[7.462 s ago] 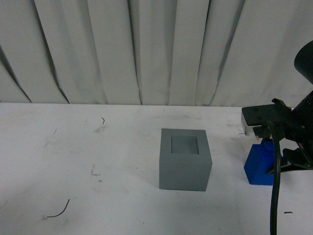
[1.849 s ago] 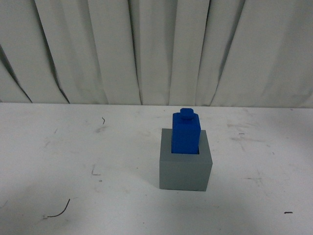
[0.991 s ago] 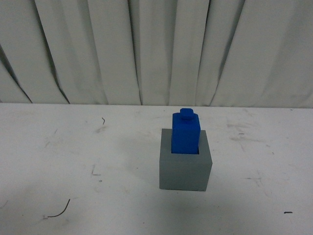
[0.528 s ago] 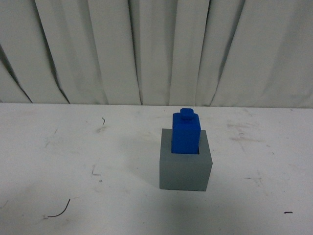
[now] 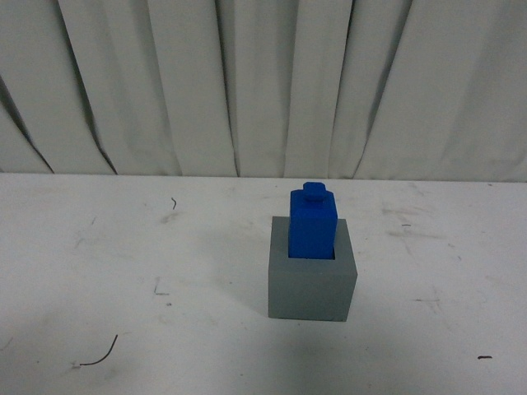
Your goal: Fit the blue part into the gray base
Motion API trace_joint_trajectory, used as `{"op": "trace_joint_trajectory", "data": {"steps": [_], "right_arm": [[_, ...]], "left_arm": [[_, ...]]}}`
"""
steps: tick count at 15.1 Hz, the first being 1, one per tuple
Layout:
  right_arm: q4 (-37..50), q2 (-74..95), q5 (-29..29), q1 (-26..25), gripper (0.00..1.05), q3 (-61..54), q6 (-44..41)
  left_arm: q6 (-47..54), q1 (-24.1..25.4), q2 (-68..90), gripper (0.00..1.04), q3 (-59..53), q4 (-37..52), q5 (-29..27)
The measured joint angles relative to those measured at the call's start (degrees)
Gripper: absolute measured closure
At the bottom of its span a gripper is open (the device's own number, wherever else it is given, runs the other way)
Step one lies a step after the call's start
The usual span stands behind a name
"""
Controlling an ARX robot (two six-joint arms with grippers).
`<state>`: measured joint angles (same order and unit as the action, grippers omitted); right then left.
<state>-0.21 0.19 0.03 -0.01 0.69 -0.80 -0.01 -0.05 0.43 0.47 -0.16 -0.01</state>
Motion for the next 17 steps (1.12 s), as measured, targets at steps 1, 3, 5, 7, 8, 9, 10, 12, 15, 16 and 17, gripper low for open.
{"op": "trace_joint_trajectory", "data": {"steps": [1,3,5,7,8,9,10,12,15,16,17], "right_arm": [[0.0,0.0,0.0,0.0,1.03,0.0,0.0],[0.0,0.0,0.0,0.0,1.03,0.0,0.0],[0.0,0.0,0.0,0.0,0.88,0.0,0.0],[0.0,0.0,0.0,0.0,0.61,0.0,0.0],[0.0,0.0,0.0,0.0,0.35,0.0,0.0],[0.0,0.0,0.0,0.0,0.13,0.0,0.0],[0.0,0.0,0.0,0.0,0.05,0.0,0.1],[0.0,0.0,0.0,0.0,0.07,0.0,0.1],[0.0,0.0,0.0,0.0,0.06,0.0,0.1],[0.0,0.0,0.0,0.0,0.06,0.0,0.2],[0.0,0.0,0.0,0.0,0.06,0.0,0.2]], "left_arm": [[0.0,0.0,0.0,0.07,0.0,0.0,0.0],[0.0,0.0,0.0,0.07,0.0,0.0,0.0],[0.0,0.0,0.0,0.07,0.0,0.0,0.0],[0.0,0.0,0.0,0.07,0.0,0.0,0.0],[0.0,0.0,0.0,0.07,0.0,0.0,0.0],[0.0,0.0,0.0,0.07,0.0,0.0,0.0],[0.0,0.0,0.0,0.07,0.0,0.0,0.0],[0.0,0.0,0.0,0.07,0.0,0.0,0.0],[0.0,0.0,0.0,0.07,0.0,0.0,0.0],[0.0,0.0,0.0,0.07,0.0,0.0,0.0],[0.0,0.0,0.0,0.07,0.0,0.0,0.0]]}}
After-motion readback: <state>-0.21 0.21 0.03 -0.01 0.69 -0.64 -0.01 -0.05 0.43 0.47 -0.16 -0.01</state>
